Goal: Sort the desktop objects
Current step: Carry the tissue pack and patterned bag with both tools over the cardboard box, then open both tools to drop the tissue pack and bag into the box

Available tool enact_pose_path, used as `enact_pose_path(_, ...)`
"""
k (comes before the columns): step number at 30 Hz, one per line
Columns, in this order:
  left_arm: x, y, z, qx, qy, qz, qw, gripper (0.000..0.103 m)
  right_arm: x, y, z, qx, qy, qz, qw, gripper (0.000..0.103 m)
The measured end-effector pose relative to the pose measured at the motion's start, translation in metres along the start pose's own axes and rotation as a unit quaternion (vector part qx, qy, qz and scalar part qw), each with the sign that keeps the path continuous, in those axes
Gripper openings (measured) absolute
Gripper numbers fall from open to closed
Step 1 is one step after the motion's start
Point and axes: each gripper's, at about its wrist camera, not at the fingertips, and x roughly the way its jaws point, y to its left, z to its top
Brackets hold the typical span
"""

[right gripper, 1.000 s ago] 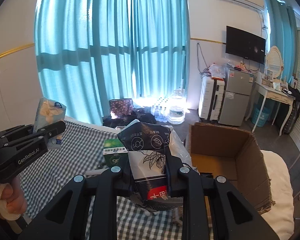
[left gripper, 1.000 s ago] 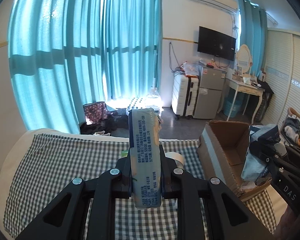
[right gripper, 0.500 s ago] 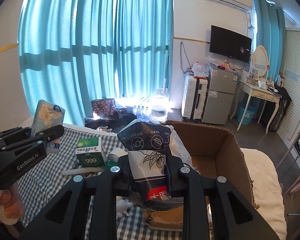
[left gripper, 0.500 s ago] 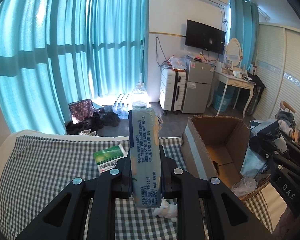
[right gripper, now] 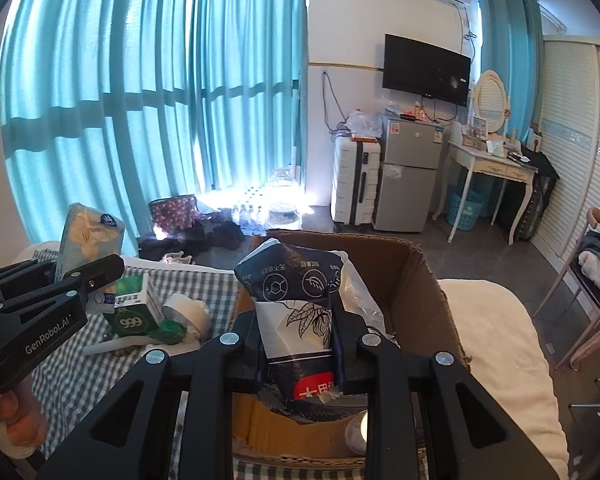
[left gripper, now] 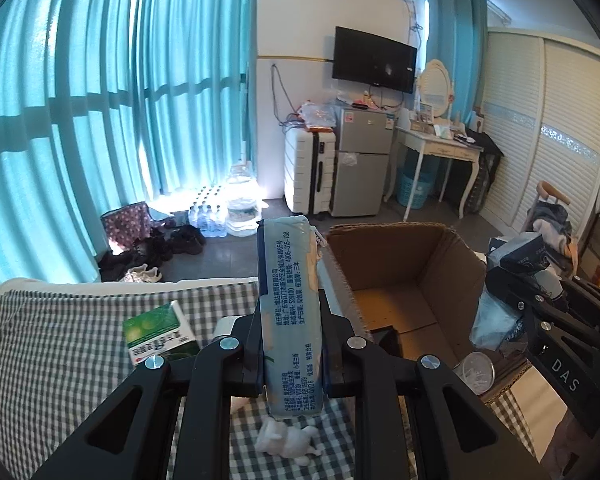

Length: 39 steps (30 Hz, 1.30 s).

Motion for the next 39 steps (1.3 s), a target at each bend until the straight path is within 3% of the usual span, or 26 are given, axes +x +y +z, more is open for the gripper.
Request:
enact_pose_path(16,0.057,-0.059,0.006,0.022,0.027,-0.058,0.9977,0.019,0.024,-0.05,-0.011,0.021,0.029,-0.035,0.999,0.025)
enact_pose_path(25,0.087,-0.088,0.001,0.037,0.049,-0.089,0.9942,0.019,0.05,-0.063,-0.019,0.023,0.058,-0.03,0.998,0.026)
enact_pose_path(34,0.121,-0.095,-0.014,0.044,0.108,-0.096,0.9885,0.019,0.076,-0.07,-0.035,0.022,0.102,-0.025,0.994,0.026)
enact_pose_path(39,0.129,-0.093,-0.022,0.041,0.131,-0.095,0.986,0.028,0.085,-0.07,-0.048,0.022,0.125,-0.026,0.992,0.028)
